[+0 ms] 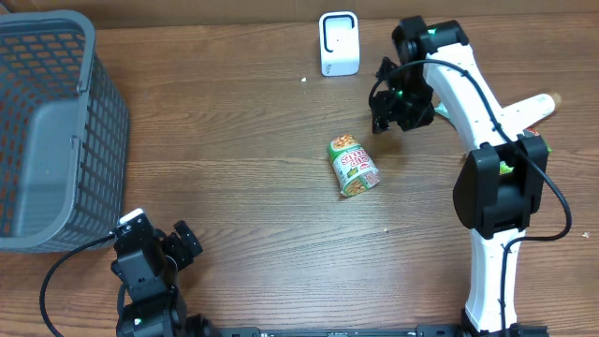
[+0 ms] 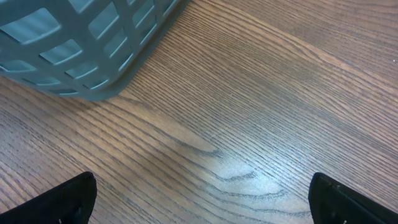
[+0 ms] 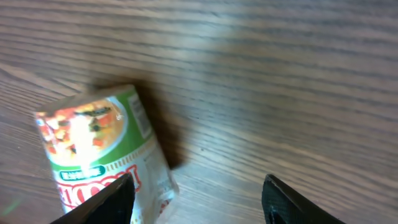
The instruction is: Scan the item barcode
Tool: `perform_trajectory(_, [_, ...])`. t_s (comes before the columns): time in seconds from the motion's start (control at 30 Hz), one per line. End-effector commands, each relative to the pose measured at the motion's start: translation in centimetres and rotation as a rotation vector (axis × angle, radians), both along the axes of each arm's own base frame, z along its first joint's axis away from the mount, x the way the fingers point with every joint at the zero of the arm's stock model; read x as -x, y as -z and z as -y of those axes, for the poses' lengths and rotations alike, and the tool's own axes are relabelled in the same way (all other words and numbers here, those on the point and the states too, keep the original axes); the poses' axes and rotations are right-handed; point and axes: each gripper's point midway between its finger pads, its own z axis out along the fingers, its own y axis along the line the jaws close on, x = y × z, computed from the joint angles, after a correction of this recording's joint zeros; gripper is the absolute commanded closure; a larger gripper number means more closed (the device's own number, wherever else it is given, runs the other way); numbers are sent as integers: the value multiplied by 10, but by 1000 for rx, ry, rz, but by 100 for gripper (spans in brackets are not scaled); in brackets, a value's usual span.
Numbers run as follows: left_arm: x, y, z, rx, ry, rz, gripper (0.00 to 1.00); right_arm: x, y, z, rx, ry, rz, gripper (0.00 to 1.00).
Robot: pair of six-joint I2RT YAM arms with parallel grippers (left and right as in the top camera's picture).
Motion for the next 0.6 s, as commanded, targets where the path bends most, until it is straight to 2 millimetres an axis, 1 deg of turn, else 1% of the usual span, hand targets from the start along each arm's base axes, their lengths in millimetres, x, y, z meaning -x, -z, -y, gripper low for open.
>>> perform_trajectory(0.0, [-4,-9,1,0,4,29,0,10,-2,-10,-17,-7,-16,34])
perform_trajectory(0.2, [-4,-9,1,0,4,29,0,22,9,-19,-8,-34,-49,34])
perform_trajectory(0.3, [-4,-9,1,0,4,29,0,26,11,-24,-5,-47,-58,34])
perform_trajectory(0.43, [-4,-9,1,0,4,29,0,32,10,-35,-5,-75,-61,34])
perform_trajectory(0.57, [-4,-9,1,0,4,29,0,45,8,-52,-19,-113,-88,35])
